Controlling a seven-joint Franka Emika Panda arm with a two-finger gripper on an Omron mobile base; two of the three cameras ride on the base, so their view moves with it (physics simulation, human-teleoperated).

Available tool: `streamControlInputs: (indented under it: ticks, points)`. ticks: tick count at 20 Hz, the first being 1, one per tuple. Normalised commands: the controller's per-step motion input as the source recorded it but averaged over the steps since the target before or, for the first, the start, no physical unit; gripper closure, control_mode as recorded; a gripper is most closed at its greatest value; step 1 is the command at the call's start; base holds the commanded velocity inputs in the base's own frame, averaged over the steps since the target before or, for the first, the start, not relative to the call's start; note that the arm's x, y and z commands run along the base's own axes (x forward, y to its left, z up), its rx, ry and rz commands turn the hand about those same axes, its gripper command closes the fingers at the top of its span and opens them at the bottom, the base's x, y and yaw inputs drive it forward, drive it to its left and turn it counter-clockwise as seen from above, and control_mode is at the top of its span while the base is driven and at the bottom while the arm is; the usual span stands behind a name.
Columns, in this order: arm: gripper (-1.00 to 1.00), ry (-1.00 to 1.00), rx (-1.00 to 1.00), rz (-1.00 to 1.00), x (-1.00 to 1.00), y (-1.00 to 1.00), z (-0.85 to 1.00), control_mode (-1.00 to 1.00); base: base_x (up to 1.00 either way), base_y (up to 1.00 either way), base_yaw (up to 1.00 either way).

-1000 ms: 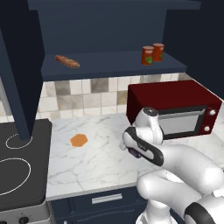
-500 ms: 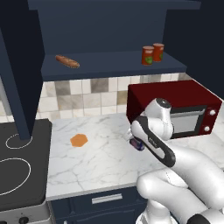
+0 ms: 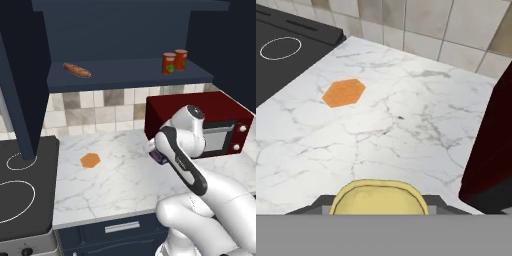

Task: Pick the cans from the counter and place them in their designated side in the cabinet.

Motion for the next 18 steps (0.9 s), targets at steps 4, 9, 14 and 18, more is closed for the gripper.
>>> streamControlInputs:
  ticks: [4,9,14,18]
  points:
    - [1.00,-0.18,0.00,0.00,-0.14,0.10,0.30,-1.00,0.00,0.00,0.00]
    - [1.00,-0.21,0.00,0.00,-0.18,0.13,0.27,-1.00,0.00,0.00,0.00]
    - [1.00,-0.14,0.00,0.00,-0.12,0.04,0.41,-1.00,0.00,0.00,0.00]
    - [1.00,-0.02,0.00,-0.02,-0.17,0.00,0.48,-1.00,0.00,0.00,0.00]
